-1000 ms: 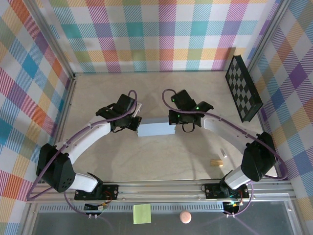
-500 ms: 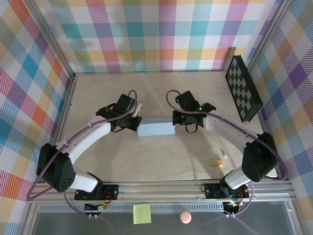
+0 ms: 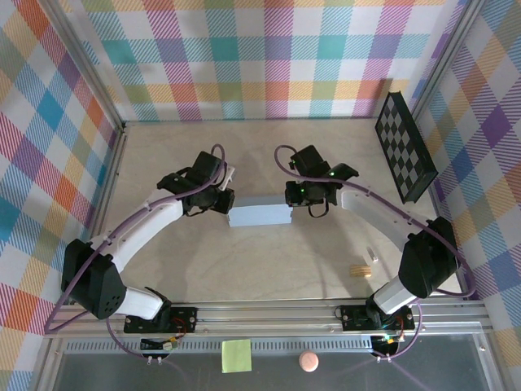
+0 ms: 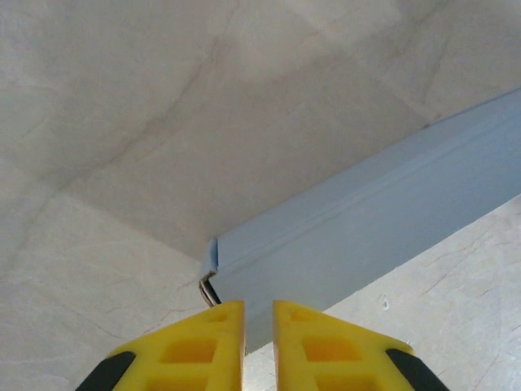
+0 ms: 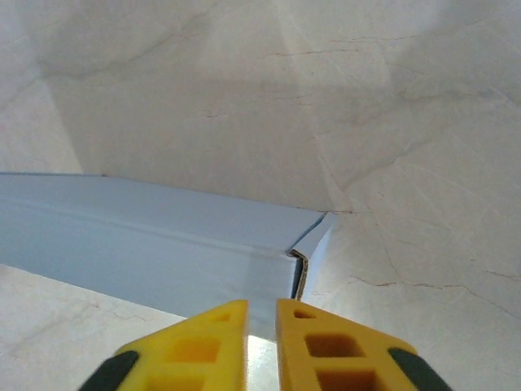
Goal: Fold the paper box
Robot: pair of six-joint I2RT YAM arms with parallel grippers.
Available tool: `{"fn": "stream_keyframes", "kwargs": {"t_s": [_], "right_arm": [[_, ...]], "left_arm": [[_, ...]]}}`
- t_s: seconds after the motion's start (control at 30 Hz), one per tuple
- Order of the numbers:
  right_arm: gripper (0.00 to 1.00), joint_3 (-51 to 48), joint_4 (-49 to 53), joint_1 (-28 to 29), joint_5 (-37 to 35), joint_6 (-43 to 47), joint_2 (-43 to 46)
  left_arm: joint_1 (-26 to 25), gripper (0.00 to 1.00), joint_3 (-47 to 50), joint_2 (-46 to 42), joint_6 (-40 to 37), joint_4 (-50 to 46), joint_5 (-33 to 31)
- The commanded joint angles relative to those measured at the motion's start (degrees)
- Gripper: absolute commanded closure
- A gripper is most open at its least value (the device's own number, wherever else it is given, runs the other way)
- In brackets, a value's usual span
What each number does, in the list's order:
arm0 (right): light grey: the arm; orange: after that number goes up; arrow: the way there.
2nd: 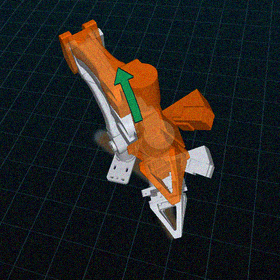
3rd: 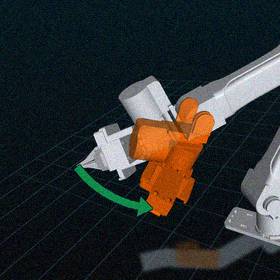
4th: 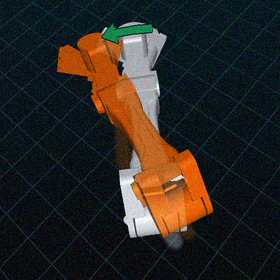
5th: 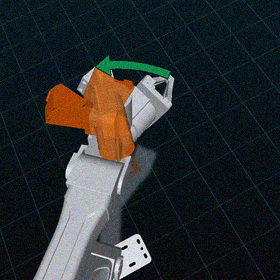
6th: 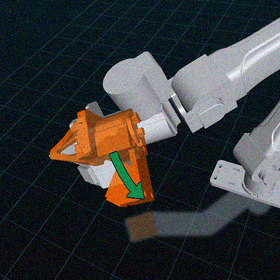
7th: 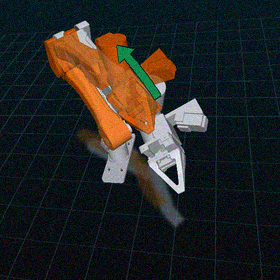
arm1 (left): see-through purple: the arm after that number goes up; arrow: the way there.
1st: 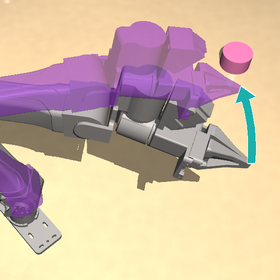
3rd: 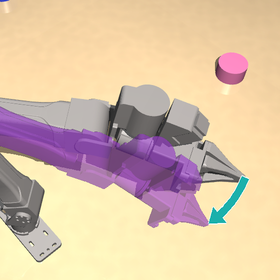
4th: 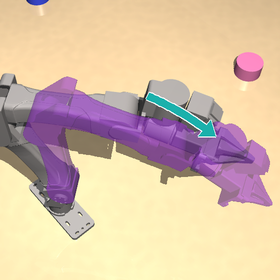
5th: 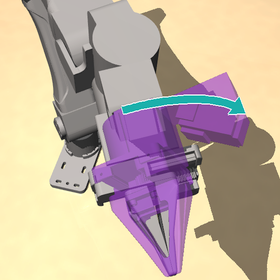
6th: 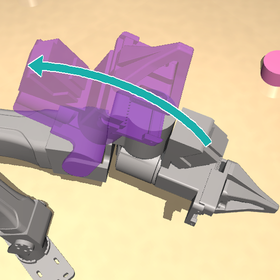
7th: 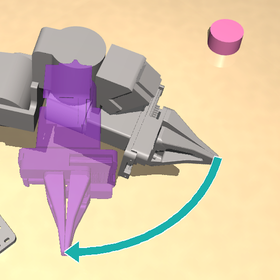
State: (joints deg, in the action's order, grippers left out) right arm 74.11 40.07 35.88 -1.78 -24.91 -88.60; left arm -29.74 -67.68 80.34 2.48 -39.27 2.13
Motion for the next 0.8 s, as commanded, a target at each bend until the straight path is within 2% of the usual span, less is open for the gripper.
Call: {"fn": "stream_keyframes", "kwargs": {"t_s": [0.0,0.17,0.4,0.53,0.77], "right_arm": [[0.77,1.77,2.24,-1.24,3.16,0.34,0.57],[0.63,-0.72,1.26,-3.40,8.12,-1.00,1.14],[0.47,-4.18,-2.81,-6.17,16.60,-3.21,0.49],[0.44,-4.67,-4.76,-6.86,19.96,-4.17,-0.73],[0.40,-4.16,-5.83,-6.96,22.28,-4.74,-2.69]], "left_arm": [[1.53,0.75,-1.95,-3.14,3.33,0.24,1.10],[4.82,0.53,1.08,-4.99,8.91,2.74,5.40],[10.18,0.38,8.46,-5.36,18.66,10.02,17.53],[10.75,0.31,10.63,-4.09,22.13,13.78,22.58],[10.75,0.30,11.35,-1.46,24.30,16.19,26.58]]}}
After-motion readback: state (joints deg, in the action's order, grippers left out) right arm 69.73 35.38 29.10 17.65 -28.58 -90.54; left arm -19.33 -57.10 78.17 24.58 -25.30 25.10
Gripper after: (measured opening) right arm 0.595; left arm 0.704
